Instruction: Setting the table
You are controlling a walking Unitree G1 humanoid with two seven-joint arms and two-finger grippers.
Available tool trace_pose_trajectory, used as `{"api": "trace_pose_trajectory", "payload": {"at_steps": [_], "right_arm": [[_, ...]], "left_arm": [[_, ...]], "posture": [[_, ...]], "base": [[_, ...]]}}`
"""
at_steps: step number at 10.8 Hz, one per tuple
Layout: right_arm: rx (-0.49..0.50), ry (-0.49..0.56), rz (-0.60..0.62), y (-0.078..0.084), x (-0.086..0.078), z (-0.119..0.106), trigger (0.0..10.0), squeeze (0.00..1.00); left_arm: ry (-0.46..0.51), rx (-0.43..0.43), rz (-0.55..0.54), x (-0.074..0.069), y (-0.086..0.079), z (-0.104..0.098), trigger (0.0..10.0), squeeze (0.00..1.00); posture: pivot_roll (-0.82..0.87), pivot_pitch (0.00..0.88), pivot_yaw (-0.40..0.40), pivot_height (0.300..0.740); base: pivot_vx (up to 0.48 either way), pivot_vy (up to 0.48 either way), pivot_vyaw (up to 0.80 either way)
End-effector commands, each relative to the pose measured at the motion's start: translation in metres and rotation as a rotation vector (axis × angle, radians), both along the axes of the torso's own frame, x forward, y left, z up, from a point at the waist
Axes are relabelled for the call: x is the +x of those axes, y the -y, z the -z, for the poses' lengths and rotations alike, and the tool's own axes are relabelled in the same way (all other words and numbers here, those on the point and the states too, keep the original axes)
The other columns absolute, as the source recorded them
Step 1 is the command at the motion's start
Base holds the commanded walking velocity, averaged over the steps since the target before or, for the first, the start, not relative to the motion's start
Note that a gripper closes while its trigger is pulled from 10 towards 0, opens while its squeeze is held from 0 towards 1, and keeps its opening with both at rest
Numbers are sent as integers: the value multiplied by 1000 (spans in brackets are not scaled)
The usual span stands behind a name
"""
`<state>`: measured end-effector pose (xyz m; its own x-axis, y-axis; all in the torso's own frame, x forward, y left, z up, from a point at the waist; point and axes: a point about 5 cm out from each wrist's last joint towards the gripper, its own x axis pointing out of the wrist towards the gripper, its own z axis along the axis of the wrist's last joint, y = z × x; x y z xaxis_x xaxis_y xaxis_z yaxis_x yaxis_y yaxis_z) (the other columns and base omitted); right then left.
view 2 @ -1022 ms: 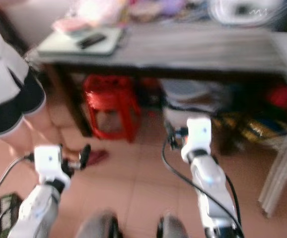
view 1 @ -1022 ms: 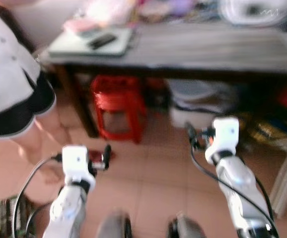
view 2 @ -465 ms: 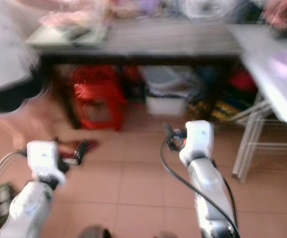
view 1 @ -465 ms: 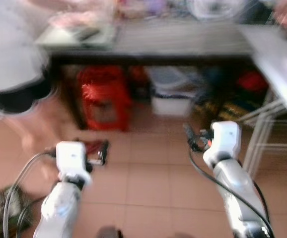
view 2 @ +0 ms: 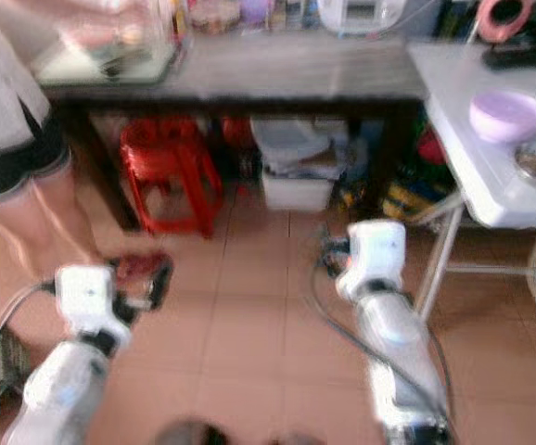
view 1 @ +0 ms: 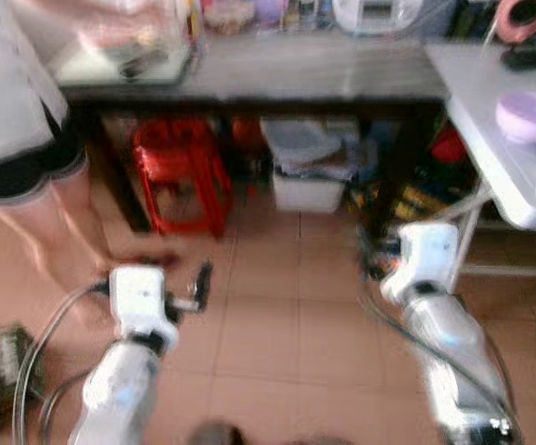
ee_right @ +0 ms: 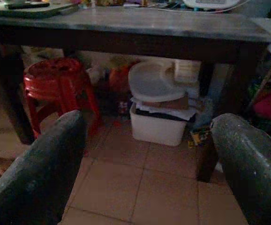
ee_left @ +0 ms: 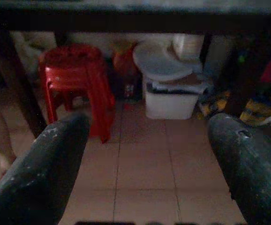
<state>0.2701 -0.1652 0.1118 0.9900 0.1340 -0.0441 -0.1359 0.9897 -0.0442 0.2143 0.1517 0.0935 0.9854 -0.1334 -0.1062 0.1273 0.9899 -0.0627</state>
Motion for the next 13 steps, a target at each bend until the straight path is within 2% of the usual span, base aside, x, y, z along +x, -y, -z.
{"api": "trace_pose_trajectory", "payload": {"at_steps": [1, 6, 8, 9, 10, 11, 13], "right_arm": [[-13, 18, 21, 7, 0, -4, 10000, 0], [-9, 32, 31, 7, 1, -6, 10000, 0], [-39, 79, 65, 12, -5, -12, 10000, 0], [-58, 97, 100, 16, -13, -15, 10000, 0], [-66, 101, 107, 18, -18, -14, 10000, 0], [-83, 95, 121, 21, -26, -11, 10000, 0], [-89, 89, 113, 20, -28, -10, 10000, 0]], "left_arm": [[16, 6, 16, 1, 4, -4, 10000, 0], [28, 19, 41, 1, 7, -9, 10000, 0], [51, 37, -15, 5, -1, -13, 10000, 0], [66, 37, -83, 7, -8, -17, 10000, 0], [69, 12, -110, 6, -10, -18, 10000, 0], [63, 9, -131, 2, -13, -17, 10000, 0], [45, 18, -122, -2, -11, -12, 10000, 0]], "posture": [[29, 75, 45, 740], [33, 76, 49, 740], [30, 73, 48, 740], [27, 65, 51, 740], [23, 59, 52, 740], [18, 59, 55, 740], [15, 61, 49, 740]], "base": [[364, -307, 0], [422, -50, 0], [433, 0, 0], [435, 0, 0], [435, 0, 0], [442, 0, 0], [439, 0, 0]]}}
